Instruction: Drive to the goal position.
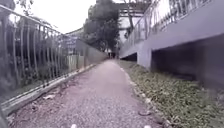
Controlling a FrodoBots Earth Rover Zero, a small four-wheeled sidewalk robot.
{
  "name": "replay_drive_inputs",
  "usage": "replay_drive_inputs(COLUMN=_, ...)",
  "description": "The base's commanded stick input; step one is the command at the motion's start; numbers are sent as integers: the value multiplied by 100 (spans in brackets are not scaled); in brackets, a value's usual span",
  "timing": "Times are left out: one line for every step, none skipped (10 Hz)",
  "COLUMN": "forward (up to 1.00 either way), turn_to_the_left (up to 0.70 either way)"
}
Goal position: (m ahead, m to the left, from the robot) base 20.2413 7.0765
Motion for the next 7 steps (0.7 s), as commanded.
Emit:
replay_drive_inputs(forward=70, turn_to_the_left=0)
replay_drive_inputs(forward=70, turn_to_the_left=0)
replay_drive_inputs(forward=70, turn_to_the_left=0)
replay_drive_inputs(forward=70, turn_to_the_left=0)
replay_drive_inputs(forward=70, turn_to_the_left=0)
replay_drive_inputs(forward=70, turn_to_the_left=0)
replay_drive_inputs(forward=70, turn_to_the_left=0)
